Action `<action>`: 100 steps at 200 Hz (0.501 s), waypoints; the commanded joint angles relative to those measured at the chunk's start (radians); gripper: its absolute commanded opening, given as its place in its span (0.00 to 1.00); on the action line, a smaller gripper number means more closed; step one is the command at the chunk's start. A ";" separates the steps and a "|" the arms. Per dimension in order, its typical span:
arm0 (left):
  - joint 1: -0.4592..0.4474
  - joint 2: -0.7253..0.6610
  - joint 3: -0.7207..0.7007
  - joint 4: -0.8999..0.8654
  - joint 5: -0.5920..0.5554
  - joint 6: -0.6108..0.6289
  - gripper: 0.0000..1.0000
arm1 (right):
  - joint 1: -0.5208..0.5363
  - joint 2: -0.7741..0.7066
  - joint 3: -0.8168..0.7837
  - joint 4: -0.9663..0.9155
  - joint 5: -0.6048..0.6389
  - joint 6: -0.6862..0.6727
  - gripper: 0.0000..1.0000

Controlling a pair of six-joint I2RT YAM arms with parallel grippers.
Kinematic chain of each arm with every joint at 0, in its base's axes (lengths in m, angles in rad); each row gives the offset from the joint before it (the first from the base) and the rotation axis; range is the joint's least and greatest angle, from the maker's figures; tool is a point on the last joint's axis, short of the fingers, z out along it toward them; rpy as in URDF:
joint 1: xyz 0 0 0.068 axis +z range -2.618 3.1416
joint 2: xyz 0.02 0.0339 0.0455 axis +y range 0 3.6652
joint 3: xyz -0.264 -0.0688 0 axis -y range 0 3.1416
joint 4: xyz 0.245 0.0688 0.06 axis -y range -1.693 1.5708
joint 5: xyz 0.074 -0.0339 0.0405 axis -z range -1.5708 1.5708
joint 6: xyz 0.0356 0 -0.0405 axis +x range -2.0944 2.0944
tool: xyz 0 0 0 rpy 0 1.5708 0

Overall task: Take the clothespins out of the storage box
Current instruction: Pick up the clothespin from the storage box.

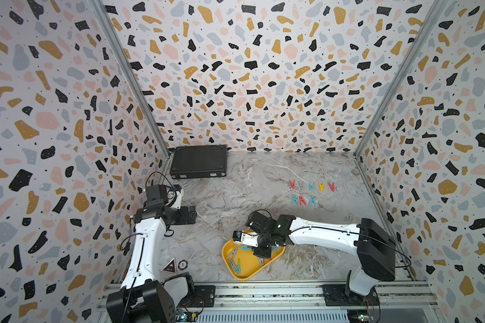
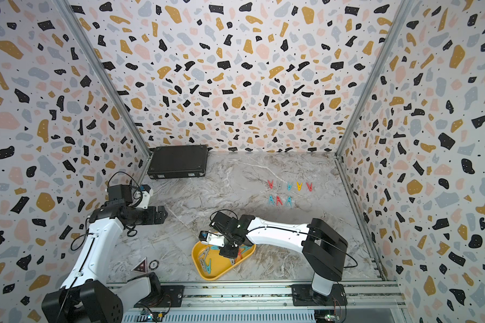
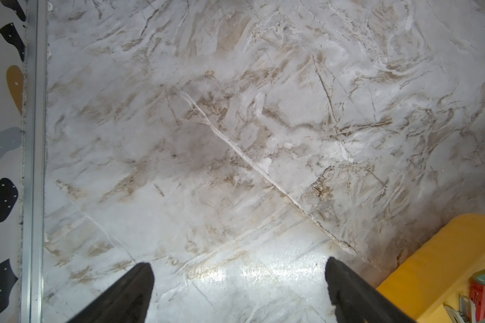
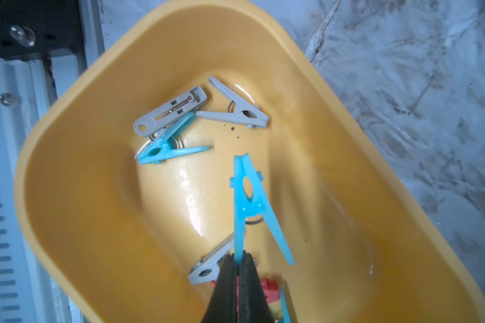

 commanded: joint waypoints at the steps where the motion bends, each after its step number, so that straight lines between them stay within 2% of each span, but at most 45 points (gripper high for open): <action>1: 0.007 0.000 0.009 0.014 0.011 -0.004 1.00 | -0.002 -0.085 -0.021 -0.003 0.002 0.062 0.00; 49: 0.007 -0.002 0.009 0.014 0.017 -0.003 1.00 | -0.065 -0.234 -0.066 0.020 0.065 0.194 0.00; 54: 0.007 -0.002 0.009 0.013 0.018 -0.002 1.00 | -0.107 -0.248 -0.071 0.022 0.080 0.211 0.00; 100: 0.007 0.001 0.009 0.012 0.021 -0.002 1.00 | -0.259 -0.327 -0.103 -0.001 0.196 0.359 0.00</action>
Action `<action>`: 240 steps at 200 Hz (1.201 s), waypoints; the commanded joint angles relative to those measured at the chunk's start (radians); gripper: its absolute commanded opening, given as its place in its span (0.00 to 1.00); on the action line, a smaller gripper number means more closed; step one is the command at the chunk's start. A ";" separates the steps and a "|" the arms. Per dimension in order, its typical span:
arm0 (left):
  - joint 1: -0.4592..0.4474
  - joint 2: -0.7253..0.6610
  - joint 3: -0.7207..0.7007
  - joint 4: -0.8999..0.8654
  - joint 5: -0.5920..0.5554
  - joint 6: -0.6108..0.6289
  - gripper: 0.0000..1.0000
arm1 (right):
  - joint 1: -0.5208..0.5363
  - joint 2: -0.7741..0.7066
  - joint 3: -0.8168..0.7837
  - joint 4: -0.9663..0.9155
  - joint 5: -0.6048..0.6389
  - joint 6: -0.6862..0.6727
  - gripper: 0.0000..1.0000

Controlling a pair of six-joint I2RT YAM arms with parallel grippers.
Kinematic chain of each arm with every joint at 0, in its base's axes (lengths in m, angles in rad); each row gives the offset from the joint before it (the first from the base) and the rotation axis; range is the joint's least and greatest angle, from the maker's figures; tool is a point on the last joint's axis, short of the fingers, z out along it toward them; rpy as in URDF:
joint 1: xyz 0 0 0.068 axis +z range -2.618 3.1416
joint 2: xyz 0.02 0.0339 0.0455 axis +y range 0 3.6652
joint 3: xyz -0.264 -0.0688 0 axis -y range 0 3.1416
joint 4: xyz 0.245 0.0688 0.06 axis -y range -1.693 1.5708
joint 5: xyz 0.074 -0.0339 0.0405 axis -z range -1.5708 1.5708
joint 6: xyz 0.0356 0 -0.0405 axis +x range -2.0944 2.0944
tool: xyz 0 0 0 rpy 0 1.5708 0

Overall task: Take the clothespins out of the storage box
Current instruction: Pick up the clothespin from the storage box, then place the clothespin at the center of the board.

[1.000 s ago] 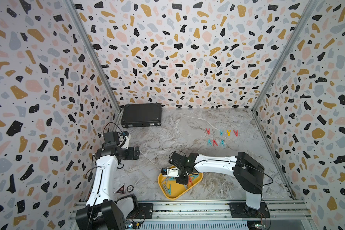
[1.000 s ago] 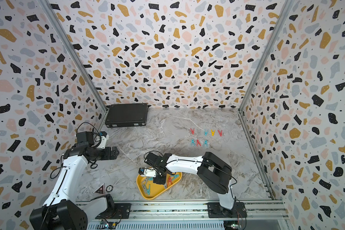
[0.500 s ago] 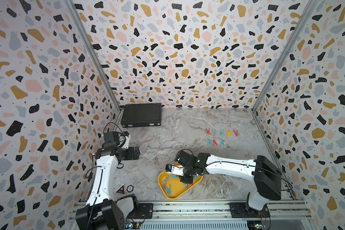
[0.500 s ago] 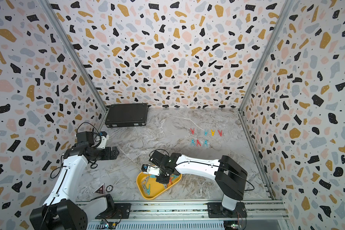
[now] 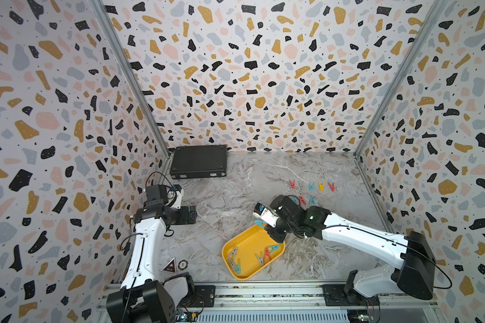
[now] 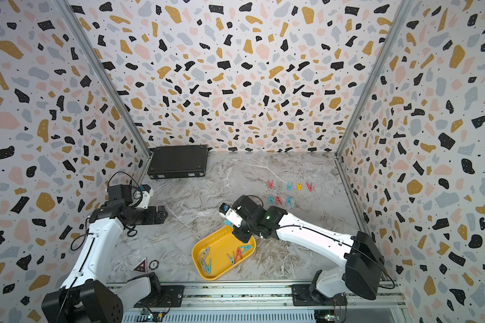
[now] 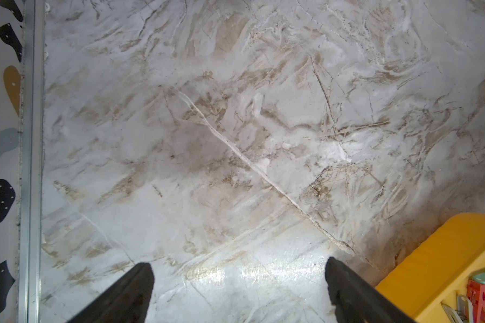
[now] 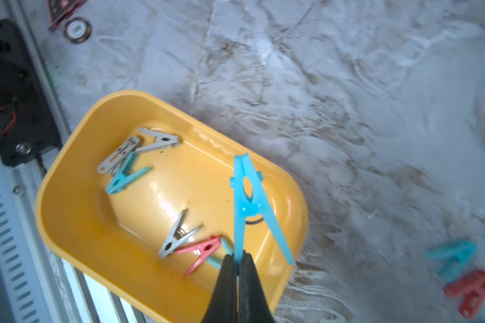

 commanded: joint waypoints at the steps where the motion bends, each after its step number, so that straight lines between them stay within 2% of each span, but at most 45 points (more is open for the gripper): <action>1: 0.006 0.001 0.009 0.012 0.015 -0.002 1.00 | -0.070 -0.040 -0.016 -0.024 0.093 0.123 0.00; 38: 0.007 0.001 0.010 0.011 0.015 -0.001 1.00 | -0.229 -0.062 -0.046 -0.048 0.144 0.234 0.00; 78: 0.007 0.003 0.011 0.011 0.018 -0.001 1.00 | -0.419 -0.071 -0.085 -0.053 0.138 0.341 0.00; 149: 0.008 0.002 0.009 0.010 0.024 0.002 1.00 | -0.729 0.018 -0.120 -0.019 0.096 0.414 0.00; 195: 0.008 -0.008 0.006 0.011 0.021 0.000 1.00 | -0.829 0.136 -0.107 0.036 0.069 0.406 0.00; 240: 0.008 -0.008 0.006 0.012 0.020 0.002 1.00 | -0.869 0.280 -0.071 0.066 0.040 0.394 0.00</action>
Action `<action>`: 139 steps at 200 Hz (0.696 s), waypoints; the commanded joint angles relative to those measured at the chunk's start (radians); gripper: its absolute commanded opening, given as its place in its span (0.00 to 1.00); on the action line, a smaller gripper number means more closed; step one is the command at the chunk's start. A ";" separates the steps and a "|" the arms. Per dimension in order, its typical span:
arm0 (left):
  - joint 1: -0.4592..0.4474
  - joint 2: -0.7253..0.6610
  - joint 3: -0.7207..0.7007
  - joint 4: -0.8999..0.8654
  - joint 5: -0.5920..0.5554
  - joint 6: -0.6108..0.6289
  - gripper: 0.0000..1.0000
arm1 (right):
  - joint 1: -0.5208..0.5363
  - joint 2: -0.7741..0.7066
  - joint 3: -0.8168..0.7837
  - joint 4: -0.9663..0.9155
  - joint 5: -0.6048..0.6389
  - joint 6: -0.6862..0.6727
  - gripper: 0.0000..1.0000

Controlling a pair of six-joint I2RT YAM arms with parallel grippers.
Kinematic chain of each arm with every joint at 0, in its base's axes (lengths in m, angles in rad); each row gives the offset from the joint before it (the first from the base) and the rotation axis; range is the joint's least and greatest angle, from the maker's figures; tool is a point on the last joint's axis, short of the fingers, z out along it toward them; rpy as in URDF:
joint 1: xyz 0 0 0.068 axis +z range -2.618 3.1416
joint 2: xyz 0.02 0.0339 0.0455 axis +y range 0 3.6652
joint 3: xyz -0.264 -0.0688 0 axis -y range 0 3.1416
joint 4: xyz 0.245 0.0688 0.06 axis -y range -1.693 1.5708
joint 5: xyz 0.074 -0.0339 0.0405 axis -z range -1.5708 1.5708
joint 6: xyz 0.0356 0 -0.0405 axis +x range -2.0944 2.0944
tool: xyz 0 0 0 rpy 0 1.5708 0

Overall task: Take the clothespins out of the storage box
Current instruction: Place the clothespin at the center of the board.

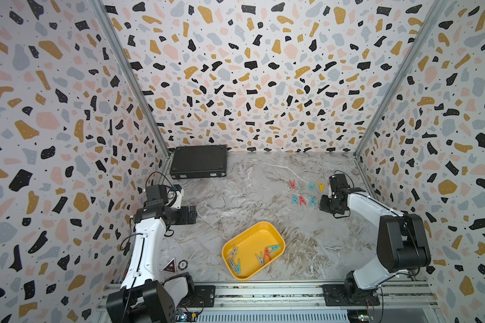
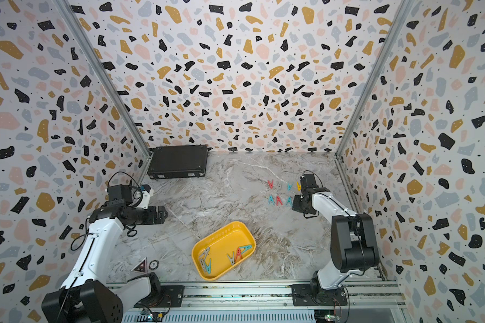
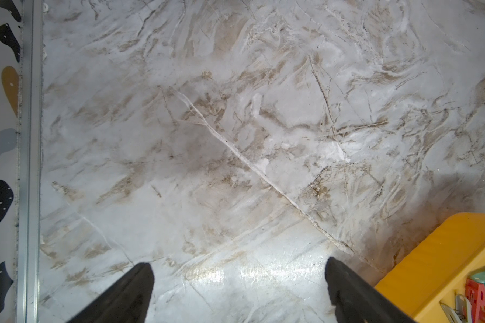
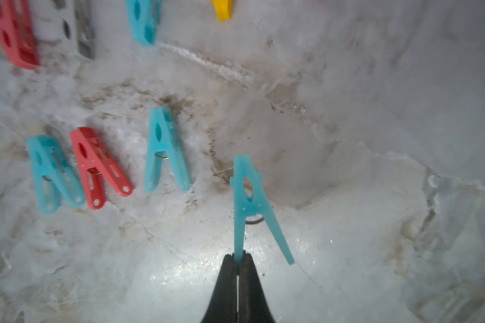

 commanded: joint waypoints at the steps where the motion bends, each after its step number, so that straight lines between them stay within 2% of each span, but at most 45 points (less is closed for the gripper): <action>1: 0.008 -0.009 0.006 0.012 0.016 0.001 1.00 | -0.010 0.040 0.043 0.016 -0.019 -0.002 0.00; 84: 0.008 -0.008 0.005 0.013 0.014 0.002 1.00 | -0.010 0.206 0.138 0.023 -0.032 -0.010 0.00; 139: 0.008 -0.007 0.004 0.013 0.013 0.001 1.00 | -0.010 0.247 0.169 0.023 -0.060 0.008 0.00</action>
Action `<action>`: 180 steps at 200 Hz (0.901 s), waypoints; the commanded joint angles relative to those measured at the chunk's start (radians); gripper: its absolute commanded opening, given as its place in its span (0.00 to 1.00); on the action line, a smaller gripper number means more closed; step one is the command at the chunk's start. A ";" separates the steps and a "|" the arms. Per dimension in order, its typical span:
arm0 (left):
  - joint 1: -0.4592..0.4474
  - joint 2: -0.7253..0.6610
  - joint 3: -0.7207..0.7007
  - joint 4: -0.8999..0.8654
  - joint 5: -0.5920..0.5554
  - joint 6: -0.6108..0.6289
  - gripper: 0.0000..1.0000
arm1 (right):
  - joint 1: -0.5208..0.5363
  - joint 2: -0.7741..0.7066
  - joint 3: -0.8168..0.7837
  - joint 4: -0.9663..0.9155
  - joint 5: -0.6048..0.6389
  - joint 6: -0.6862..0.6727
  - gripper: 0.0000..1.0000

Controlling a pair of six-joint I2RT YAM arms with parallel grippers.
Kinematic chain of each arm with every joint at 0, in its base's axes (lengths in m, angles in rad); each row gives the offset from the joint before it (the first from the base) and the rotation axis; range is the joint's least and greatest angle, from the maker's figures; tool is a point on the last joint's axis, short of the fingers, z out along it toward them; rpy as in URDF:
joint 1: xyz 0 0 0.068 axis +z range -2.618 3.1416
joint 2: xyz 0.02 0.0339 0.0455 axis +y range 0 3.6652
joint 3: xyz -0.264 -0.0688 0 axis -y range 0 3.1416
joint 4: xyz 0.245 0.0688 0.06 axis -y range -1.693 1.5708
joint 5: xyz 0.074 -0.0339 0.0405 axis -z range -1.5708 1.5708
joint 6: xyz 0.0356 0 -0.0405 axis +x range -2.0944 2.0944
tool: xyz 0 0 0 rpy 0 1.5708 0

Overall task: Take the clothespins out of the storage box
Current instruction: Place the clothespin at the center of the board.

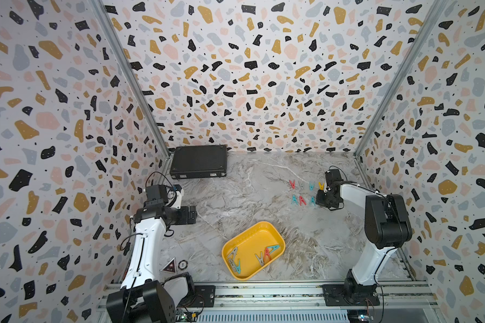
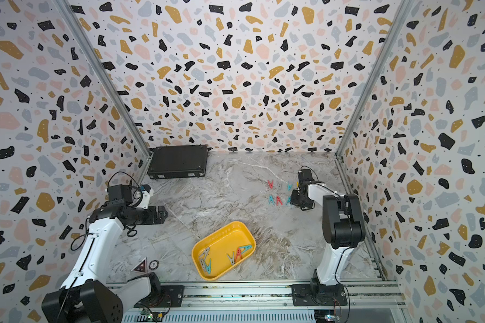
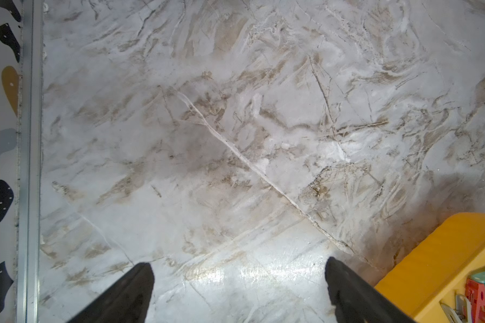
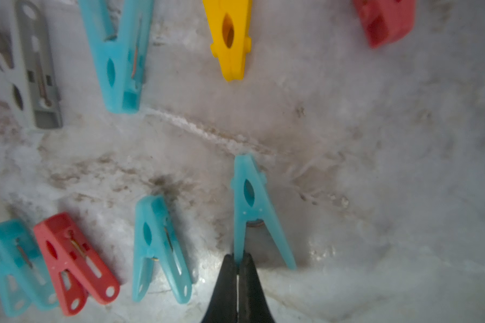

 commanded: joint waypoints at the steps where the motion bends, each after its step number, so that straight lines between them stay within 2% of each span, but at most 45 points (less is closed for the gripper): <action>1: 0.008 -0.007 0.005 0.013 0.013 0.001 1.00 | -0.001 0.024 0.005 -0.036 -0.023 0.013 0.00; 22: 0.008 -0.009 0.004 0.014 0.013 0.000 1.00 | -0.001 0.008 -0.009 -0.027 -0.036 0.023 0.00; 54: 0.008 -0.007 0.007 0.013 0.013 0.001 1.00 | 0.001 -0.015 -0.015 -0.038 -0.041 0.028 0.11; 126: 0.008 -0.009 0.006 0.012 0.018 0.001 1.00 | 0.006 -0.086 0.011 -0.090 -0.051 0.025 0.22; 159: 0.008 -0.011 0.007 0.014 0.018 0.001 1.00 | 0.015 -0.121 0.015 -0.111 -0.057 0.023 0.32; 180: 0.008 -0.011 0.006 0.013 0.017 0.000 1.00 | 0.020 -0.155 0.015 -0.134 -0.072 0.022 0.33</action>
